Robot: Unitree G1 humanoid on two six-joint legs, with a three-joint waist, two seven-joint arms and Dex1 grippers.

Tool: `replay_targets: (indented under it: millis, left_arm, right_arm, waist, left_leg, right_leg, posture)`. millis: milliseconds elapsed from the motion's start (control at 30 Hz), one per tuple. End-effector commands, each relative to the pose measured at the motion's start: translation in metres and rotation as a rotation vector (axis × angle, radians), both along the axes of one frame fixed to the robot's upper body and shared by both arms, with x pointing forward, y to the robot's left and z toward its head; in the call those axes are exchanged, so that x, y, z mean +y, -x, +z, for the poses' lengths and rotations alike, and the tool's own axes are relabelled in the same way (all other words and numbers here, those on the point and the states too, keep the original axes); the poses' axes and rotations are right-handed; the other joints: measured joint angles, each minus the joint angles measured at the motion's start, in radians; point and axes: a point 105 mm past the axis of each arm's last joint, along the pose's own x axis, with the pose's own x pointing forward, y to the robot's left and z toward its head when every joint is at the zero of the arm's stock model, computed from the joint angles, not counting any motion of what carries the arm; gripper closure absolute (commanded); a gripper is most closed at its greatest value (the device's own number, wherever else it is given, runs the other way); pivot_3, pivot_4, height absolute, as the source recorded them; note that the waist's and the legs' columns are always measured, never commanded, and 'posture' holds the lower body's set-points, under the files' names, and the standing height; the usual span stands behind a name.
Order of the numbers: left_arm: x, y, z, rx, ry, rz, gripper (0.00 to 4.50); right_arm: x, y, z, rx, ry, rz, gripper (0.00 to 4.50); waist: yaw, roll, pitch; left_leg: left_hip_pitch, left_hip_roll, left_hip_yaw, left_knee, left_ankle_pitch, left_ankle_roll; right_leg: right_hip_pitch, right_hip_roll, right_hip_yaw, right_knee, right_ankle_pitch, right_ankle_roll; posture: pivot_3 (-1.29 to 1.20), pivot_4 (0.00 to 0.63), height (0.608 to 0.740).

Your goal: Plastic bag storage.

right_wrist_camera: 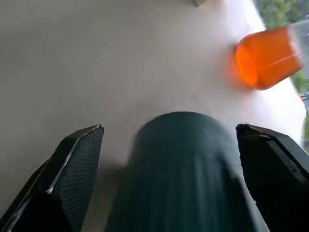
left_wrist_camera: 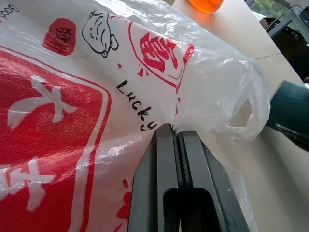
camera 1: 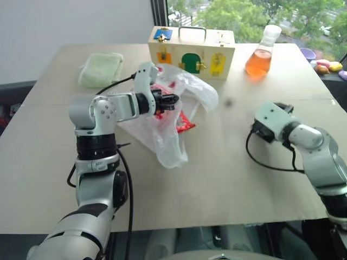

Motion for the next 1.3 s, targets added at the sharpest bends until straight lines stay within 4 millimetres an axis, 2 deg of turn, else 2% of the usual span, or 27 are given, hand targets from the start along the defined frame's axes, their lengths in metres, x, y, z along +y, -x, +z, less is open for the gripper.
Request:
replay_targets:
  millis: [33,167,267,400,500,600,767,900,967,1133,1300]
  left_arm:
    - [-0.005,-0.001,0.012,-0.054,0.008,-0.027,4.5]
    - [-0.005,-0.002,0.012,-0.054,0.004,-0.03,4.5]
    - [-0.004,-0.002,0.012,-0.055,0.002,-0.032,4.5]
    - [-0.003,-0.002,0.012,-0.056,0.001,-0.032,4.5]
    - [-0.004,-0.002,0.011,-0.054,0.002,-0.034,4.5]
    - [-0.005,-0.002,0.01,-0.053,0.003,-0.035,4.5]
    - [-0.004,-0.001,0.012,-0.058,0.004,-0.028,4.5]
    - [0.0,0.0,0.012,-0.058,-0.001,-0.017,4.5]
    - [0.001,0.001,0.012,-0.058,-0.001,-0.012,4.5]
    - [0.002,0.002,0.012,-0.058,-0.003,-0.005,4.5]
    - [0.004,0.002,0.013,-0.061,-0.004,0.0,4.5]
  right_arm:
    - [0.024,0.027,0.008,0.05,-0.185,0.088,0.08]
    - [0.041,0.041,0.017,0.036,-0.333,0.131,0.08]
    - [0.032,0.045,0.033,-0.039,-0.396,0.075,0.08]
    - [-0.008,0.052,0.052,-0.114,-0.375,-0.054,0.08]
    - [-0.054,0.053,0.057,-0.118,-0.326,-0.203,0.08]
    - [-0.087,0.047,0.051,-0.083,-0.291,-0.304,0.08]
    - [-0.125,0.028,0.035,-0.042,-0.294,-0.417,0.08]
    - [-0.149,0.017,0.013,-0.009,-0.183,-0.448,0.08]
    - [-0.155,0.013,0.005,0.008,-0.158,-0.442,0.08]
    - [-0.15,0.011,-0.014,0.081,-0.218,-0.369,0.08]
    - [-0.125,0.012,-0.02,0.16,-0.369,-0.322,0.08]
  waist:
    - [-0.001,0.0,0.0]
    - [0.001,0.0,0.0]
    - [0.004,0.0,0.0]
    - [0.01,0.0,0.0]
    - [0.01,0.0,0.0]
    - [0.006,0.0,0.0]
    - [0.001,0.0,0.0]
    - [0.003,0.0,0.0]
    - [0.003,0.0,0.0]
    - [0.003,0.0,0.0]
    - [0.002,0.0,0.0]
  left_leg:
    - [0.0,0.0,0.0,0.0,0.0,0.0]
    - [0.0,0.0,0.0,0.0,0.0,0.0]
    - [0.0,0.0,0.0,0.001,0.0,0.0]
    - [-0.001,0.0,-0.001,0.001,0.0,0.0]
    - [-0.001,-0.001,-0.001,0.001,0.0,0.0]
    - [0.0,0.0,0.0,0.001,-0.002,0.004]
    - [0.001,0.0,0.001,0.001,-0.002,0.004]
    - [0.001,0.0,0.002,0.001,-0.002,0.004]
    - [0.001,0.0,0.002,0.001,-0.001,0.003]
    - [0.001,0.0,0.002,0.001,0.0,0.0]
    - [0.001,0.0,0.002,0.001,0.0,0.0]
  right_leg:
    - [0.0,0.0,0.0,0.0,0.0,0.0]
    - [0.0,0.001,0.0,0.001,0.0,0.0]
    - [0.0,0.0,0.0,0.001,0.0,0.0]
    - [0.0,0.0,-0.001,0.0,0.0,0.0]
    - [0.0,0.0,-0.001,0.0,0.0,0.0]
    - [0.0,0.0,0.0,0.0,0.0,0.0]
    - [0.0,0.001,0.001,0.002,0.0,0.0]
    - [0.0,0.0,0.002,0.001,0.0,0.0]
    - [0.0,0.0,0.002,0.001,0.0,0.0]
    - [0.0,0.0,0.002,0.001,0.0,0.0]
    - [0.0,0.0,0.002,0.001,0.0,0.0]
  posture:
    - [0.0,0.15,0.74]
    - [0.0,0.15,0.74]
    - [0.0,0.15,0.74]
    - [0.0,0.15,0.74]
    - [0.0,0.15,0.74]
    - [0.0,0.15,0.74]
    - [0.0,0.15,0.74]
    - [0.0,0.15,0.74]
    - [0.0,0.15,0.74]
    - [0.0,0.15,0.74]
    - [0.0,0.15,0.74]
